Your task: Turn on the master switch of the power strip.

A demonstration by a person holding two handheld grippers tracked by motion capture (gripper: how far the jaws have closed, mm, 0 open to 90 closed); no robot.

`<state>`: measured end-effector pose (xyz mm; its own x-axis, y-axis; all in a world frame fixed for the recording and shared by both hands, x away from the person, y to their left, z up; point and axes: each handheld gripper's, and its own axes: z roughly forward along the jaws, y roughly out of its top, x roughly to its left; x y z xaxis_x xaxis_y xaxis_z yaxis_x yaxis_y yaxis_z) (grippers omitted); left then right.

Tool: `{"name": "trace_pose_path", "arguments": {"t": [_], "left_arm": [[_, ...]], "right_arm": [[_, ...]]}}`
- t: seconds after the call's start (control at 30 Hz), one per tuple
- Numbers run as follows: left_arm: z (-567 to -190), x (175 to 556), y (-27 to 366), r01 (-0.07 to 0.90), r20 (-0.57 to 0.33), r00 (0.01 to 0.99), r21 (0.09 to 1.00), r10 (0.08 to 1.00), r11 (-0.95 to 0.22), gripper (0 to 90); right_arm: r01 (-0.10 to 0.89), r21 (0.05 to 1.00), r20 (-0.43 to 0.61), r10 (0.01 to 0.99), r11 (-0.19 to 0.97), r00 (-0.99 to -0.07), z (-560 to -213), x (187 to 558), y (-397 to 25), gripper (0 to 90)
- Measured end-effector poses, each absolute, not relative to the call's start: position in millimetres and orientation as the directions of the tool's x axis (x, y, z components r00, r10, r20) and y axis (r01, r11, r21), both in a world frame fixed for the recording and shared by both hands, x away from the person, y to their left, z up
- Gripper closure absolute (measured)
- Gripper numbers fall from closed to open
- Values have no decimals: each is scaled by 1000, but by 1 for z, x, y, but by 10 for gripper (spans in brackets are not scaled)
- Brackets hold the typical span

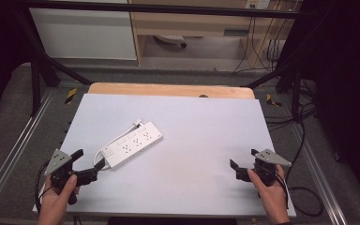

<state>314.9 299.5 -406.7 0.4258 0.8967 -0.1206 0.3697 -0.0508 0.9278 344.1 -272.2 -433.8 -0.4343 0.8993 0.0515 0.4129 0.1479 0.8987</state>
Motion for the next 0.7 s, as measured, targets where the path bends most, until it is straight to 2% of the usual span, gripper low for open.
{"name": "trace_pose_path", "arguments": {"t": [0.7], "left_arm": [[-386, 329, 284, 326, -100, 444, 944, 890, -57, 65]], "right_arm": [[407, 901, 59, 886, 152, -461, -432, 340, -272, 22]]}}
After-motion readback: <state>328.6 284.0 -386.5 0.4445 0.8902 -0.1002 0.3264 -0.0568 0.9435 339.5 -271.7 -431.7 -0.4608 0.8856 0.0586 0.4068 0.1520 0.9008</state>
